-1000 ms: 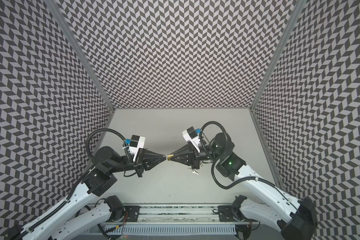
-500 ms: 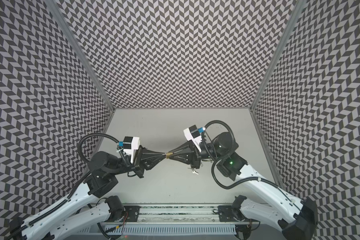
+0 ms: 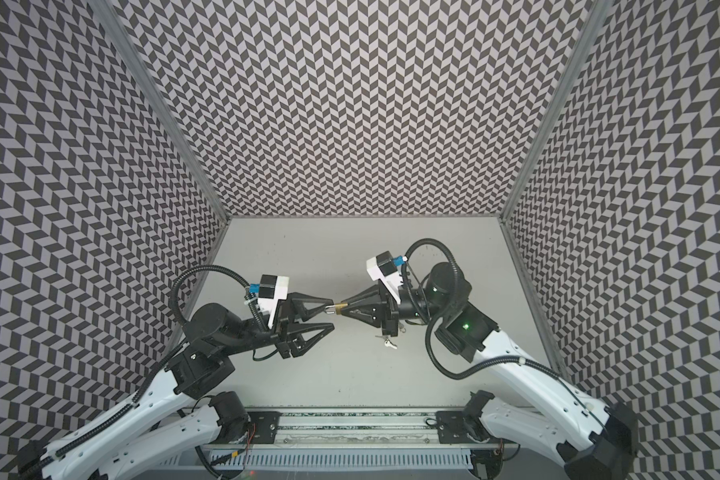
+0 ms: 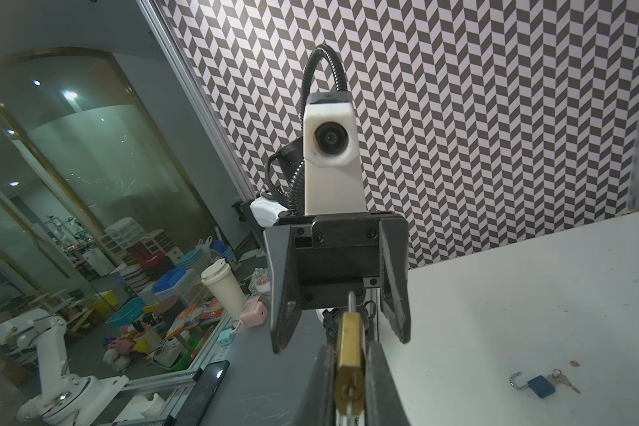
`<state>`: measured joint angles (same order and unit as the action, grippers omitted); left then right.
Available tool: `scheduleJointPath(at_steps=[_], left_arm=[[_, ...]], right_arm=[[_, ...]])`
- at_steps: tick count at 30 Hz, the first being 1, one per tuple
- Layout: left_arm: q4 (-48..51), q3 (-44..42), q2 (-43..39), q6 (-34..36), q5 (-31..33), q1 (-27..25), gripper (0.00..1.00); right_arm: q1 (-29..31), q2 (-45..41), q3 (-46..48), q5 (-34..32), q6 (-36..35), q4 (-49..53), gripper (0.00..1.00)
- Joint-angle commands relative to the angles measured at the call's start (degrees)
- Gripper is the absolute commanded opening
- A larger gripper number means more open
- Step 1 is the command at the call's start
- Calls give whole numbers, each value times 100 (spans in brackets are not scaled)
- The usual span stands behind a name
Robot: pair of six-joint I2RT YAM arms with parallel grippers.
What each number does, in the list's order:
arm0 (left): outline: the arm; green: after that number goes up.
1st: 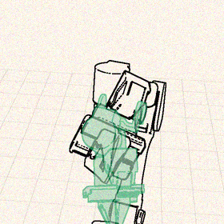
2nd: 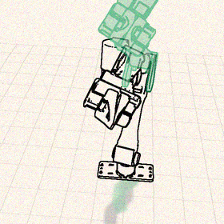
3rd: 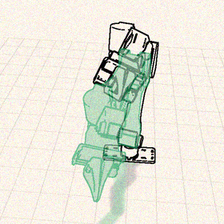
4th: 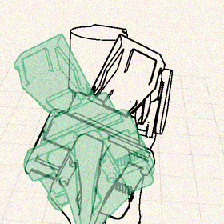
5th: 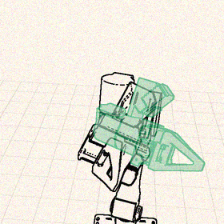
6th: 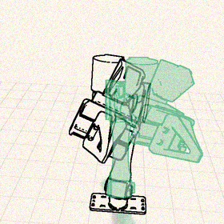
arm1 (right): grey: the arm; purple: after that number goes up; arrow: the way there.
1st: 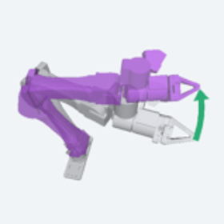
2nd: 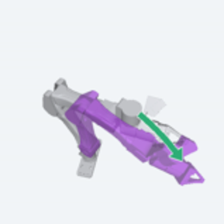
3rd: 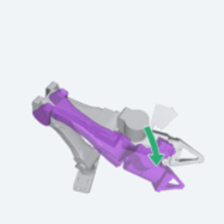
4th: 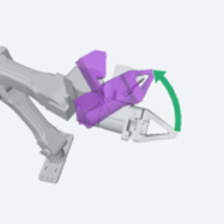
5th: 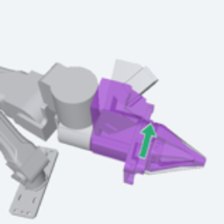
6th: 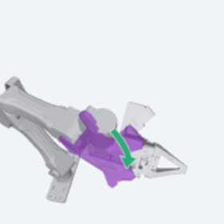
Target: Lock with the key
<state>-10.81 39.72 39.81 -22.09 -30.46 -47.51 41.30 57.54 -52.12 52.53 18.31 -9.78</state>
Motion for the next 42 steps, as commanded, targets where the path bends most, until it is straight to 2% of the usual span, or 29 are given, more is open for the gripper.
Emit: scheduleJointPath(at_steps=[1, 11, 17, 20, 23, 30, 36, 38, 39, 41, 42], left_arm=[[107, -7, -139, -10, 101, 68, 66], [115, 26, -94, -23, 119, 128, 66], [29, 10, -7, -24, 37, 125, 70], [-63, 17, 65, -21, -90, 127, 68], [-201, -1, 125, -197, -222, 120, 48], [-231, 0, 125, -173, -304, 122, 12], [-196, -39, 46, -147, -242, 124, 0], [-155, -43, 35, -130, -228, 125, 0], [-127, -36, 35, -116, -224, 121, 5], [-22, 6, 19, -69, -186, 128, 31], [35, 17, 3, -68, -146, 121, 39]], right_arm=[[-100, -229, -35, 121, -156, -29, 0], [-157, -212, -143, 596, -339, 157, 0], [-157, -208, -140, 778, -352, 95, 0], [-157, -208, -131, 811, -311, 56, 0], [-157, -217, -123, 805, -322, 53, 0], [-153, -223, -103, 712, -391, 134, 0], [-157, -229, -88, 695, -415, 149, 0], [-152, -252, -79, 679, -415, 136, 0], [-157, -265, -74, 673, -407, 127, 0], [-153, -300, -86, 584, -415, 145, 0], [-155, -309, -100, 517, -431, 181, 0]])
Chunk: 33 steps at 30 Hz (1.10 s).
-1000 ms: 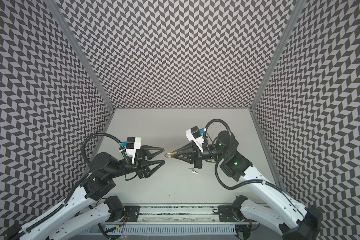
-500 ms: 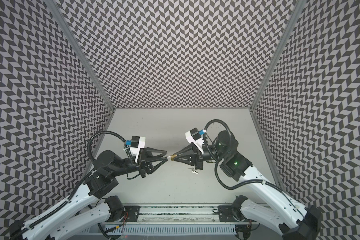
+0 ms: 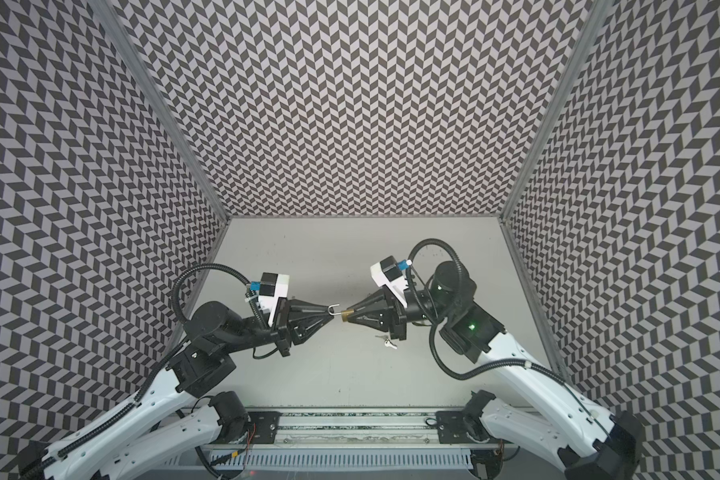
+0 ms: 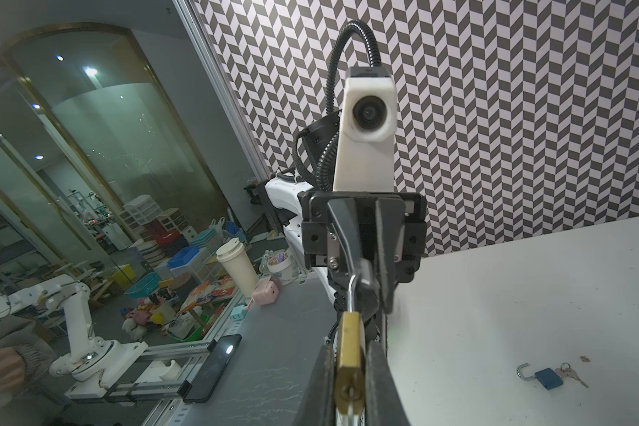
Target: Lock with the key
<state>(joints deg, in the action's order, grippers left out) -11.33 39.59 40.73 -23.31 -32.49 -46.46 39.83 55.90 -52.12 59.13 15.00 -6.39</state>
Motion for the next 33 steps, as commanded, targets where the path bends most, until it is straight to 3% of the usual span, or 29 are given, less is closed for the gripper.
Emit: scheduleJointPath(at_steps=[1, 11, 16, 25, 33], left_arm=[[195, 54, -123, 202, 151, 19, 47], [1316, 573, -416, 1251, 1782, 23, 80], [1293, 806, -207, 1588, 1807, 16, 80], [1307, 1129, 462, 1543, 1792, 18, 82], [1431, 1039, 532, 1420, 1926, 20, 77]], right_arm=[[-4, -182, -106, -229, -127, -118, 0], [-36, -190, -324, -1279, -465, 742, 0], [-30, -75, -347, -1073, -439, 787, 0], [-28, 26, -369, -453, -486, 762, 0], [-26, -151, -319, -420, -484, 635, 0]])
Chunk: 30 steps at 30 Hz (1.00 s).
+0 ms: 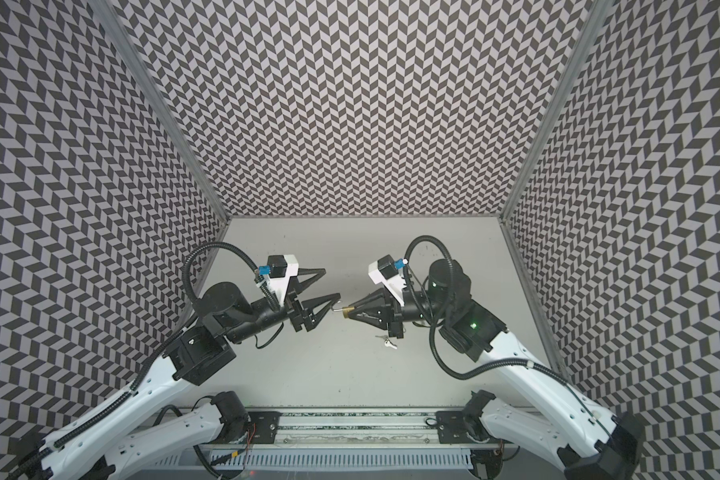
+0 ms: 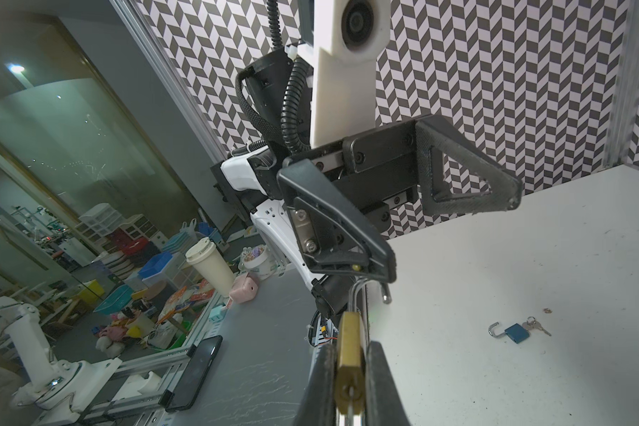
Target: Lock with the key
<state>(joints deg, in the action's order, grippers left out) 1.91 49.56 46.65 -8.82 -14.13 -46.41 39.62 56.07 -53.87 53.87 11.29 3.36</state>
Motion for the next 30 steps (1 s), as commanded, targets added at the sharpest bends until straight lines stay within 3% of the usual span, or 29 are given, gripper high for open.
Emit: scheduleJointPath(at_steps=[1, 5, 12, 18, 26, 30], left_arm=[[124, 0, -60, -69, 116, 11, 77], [165, -141, -120, -205, 184, 15, 74], [81, -224, -296, -94, -310, 11, 69], [317, -85, -498, -278, 674, 36, 67], [153, 114, -172, -157, -323, 45, 70], [98, 91, -52, -166, -423, 28, 70]], right_arm=[[-6, -196, -142, 107, -101, -377, 0], [-6, -319, -54, 93, -32, -578, 0], [-10, -414, -28, -493, 5, -508, 0], [-10, -302, -65, -291, -61, -387, 0], [7, -9, -139, 319, -80, -365, 0], [2, -42, -142, 353, -79, -396, 0]])
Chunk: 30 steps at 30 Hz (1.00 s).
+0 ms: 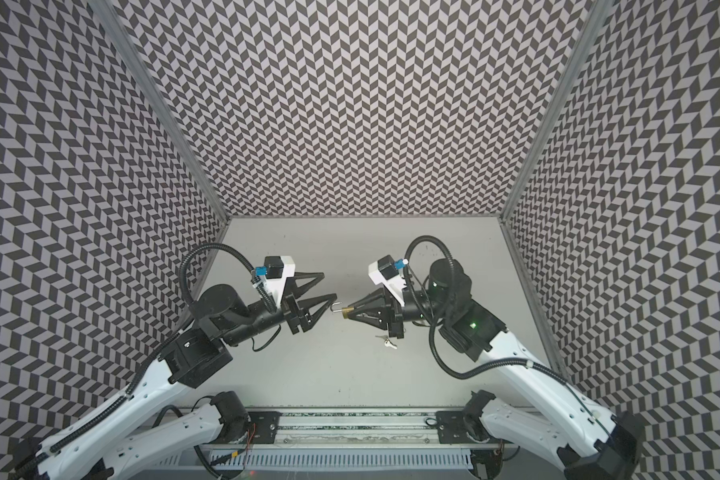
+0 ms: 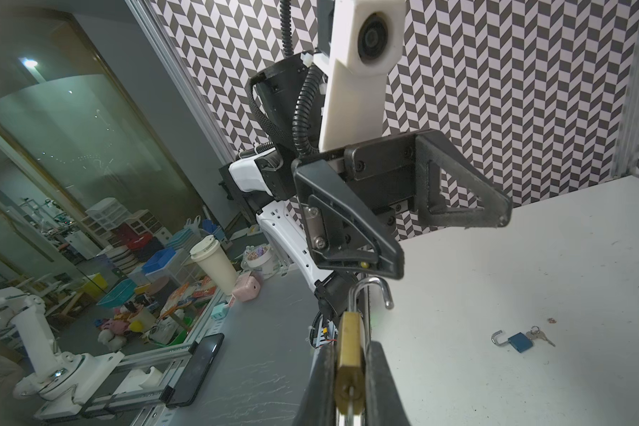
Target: Lock with the key
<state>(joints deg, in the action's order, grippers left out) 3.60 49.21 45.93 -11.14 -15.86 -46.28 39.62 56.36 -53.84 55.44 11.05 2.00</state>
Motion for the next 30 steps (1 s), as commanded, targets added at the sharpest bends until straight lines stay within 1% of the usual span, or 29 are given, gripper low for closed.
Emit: scheduleJointPath(at_steps=[1, 8, 11, 15, 20, 22, 24, 26, 29, 30], left_arm=[[-78, 115, 21, 68, -236, 15, 70], [-99, -1, 20, 50, -254, 19, 69], [-117, -42, 22, 50, -409, 17, 68], [-188, -118, -31, 119, -807, 20, 67], [-334, -190, -146, 164, -1148, 18, 66], [-290, -187, -198, 155, -971, 15, 66], [-188, -192, -286, 133, -657, 16, 65], [-140, -234, -392, 77, -349, 18, 64], [-213, -336, -572, 66, -295, 17, 65], [-273, -373, -619, 67, -331, 23, 66]], right_arm=[[4, -97, -142, 195, -66, -273, 0], [2, -200, -135, 162, -76, -332, 0], [2, -234, -113, 92, -54, -367, 0], [3, -364, -31, -223, 8, -462, 0], [2, -310, -61, -235, -5, -368, 0], [3, -323, -51, -197, 13, -395, 0], [2, -374, -44, -185, 23, -438, 0], [3, -439, -47, -306, -10, -420, 0], [-6, -531, -47, -690, -55, -282, 0], [-6, -558, -34, -858, -46, -253, 0]])
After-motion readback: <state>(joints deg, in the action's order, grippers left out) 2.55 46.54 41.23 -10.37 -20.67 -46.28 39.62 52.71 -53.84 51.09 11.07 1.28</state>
